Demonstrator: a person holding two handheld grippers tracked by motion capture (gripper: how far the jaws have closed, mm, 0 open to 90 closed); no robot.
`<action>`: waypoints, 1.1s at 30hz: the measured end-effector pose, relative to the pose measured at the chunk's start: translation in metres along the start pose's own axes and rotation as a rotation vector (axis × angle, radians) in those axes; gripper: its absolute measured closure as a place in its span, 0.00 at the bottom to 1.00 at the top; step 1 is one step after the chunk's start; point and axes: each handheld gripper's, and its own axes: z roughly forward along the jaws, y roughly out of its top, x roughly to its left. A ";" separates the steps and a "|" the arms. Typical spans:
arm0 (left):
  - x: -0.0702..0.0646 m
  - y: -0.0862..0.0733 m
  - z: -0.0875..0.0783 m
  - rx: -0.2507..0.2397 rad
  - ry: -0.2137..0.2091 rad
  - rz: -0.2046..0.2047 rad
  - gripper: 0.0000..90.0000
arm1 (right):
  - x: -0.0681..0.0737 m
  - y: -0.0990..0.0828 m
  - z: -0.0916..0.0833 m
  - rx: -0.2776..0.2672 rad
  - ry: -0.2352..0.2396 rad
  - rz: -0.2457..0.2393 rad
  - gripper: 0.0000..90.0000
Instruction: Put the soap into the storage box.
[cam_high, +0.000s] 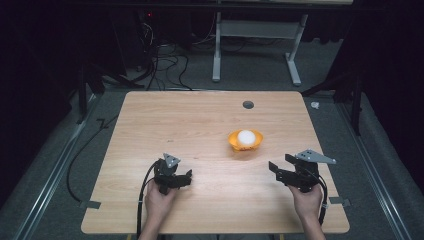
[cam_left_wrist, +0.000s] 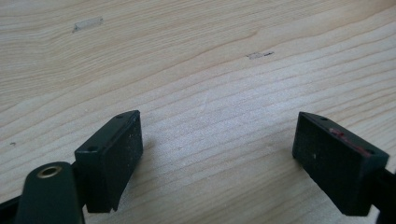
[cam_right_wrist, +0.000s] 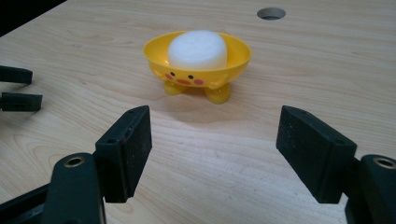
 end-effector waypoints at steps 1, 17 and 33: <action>0.000 0.000 0.000 0.000 0.000 0.000 0.18 | 0.001 -0.001 0.000 0.003 0.001 0.004 0.30; 0.000 0.000 0.000 0.000 0.000 0.000 0.18 | 0.004 -0.017 0.005 0.032 0.011 0.025 0.30; 0.000 0.000 0.000 0.000 0.000 0.000 0.18 | 0.004 -0.028 0.013 0.059 0.013 0.043 0.30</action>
